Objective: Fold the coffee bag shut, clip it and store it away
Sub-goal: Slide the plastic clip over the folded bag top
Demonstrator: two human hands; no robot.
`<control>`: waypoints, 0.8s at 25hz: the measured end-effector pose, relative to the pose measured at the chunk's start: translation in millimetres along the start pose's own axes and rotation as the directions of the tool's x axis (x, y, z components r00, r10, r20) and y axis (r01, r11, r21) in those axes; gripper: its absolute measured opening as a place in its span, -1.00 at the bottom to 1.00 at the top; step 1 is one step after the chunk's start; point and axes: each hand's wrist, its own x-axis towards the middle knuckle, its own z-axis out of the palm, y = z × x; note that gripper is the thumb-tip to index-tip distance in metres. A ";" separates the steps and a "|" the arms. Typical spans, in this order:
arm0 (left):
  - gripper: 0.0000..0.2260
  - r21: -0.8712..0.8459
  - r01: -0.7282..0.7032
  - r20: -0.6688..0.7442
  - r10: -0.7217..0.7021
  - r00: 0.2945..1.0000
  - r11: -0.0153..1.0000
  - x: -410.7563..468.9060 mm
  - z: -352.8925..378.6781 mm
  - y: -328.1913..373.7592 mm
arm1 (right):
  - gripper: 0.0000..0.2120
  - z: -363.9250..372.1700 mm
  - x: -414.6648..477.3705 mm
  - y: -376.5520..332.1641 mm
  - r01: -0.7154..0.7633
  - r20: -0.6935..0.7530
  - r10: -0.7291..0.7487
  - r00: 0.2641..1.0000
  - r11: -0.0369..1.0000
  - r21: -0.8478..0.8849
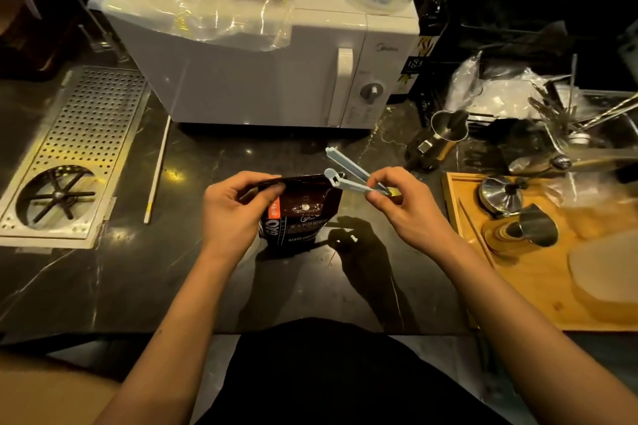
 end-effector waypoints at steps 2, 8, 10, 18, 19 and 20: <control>-0.84 0.007 0.007 0.012 -0.007 1.000 1.000 2.5 -0.8 -0.7 | -0.89 -2.8 -2.5 -4.5 0.016 0.008 -0.016 1.000 0.999 -0.040; -0.84 0.015 0.028 0.026 -0.028 0.999 0.999 4.5 -5.8 -3.4 | -0.92 7.1 3.2 -21.4 0.098 0.046 -0.093 0.995 0.988 -0.116; -0.83 0.015 0.031 0.033 -0.031 0.999 0.999 5.1 -7.0 -3.3 | -0.92 10.3 7.0 -26.8 0.114 0.034 -0.111 0.993 0.986 -0.118; -0.79 -0.036 0.078 0.045 -0.077 0.996 0.996 9.6 -10.9 -8.8 | -0.82 14.8 21.3 -42.2 0.093 0.009 -0.092 0.996 0.995 -0.022; -0.80 -0.034 0.082 0.041 -0.081 0.996 0.996 9.8 -10.5 -9.7 | -0.81 13.9 23.9 -42.8 0.088 0.019 -0.088 0.996 0.996 -0.024; -0.81 -0.020 0.076 0.035 -0.075 0.997 0.997 10.4 -10.4 -10.9 | -0.80 13.0 26.3 -43.2 0.086 0.030 -0.086 0.996 0.996 -0.033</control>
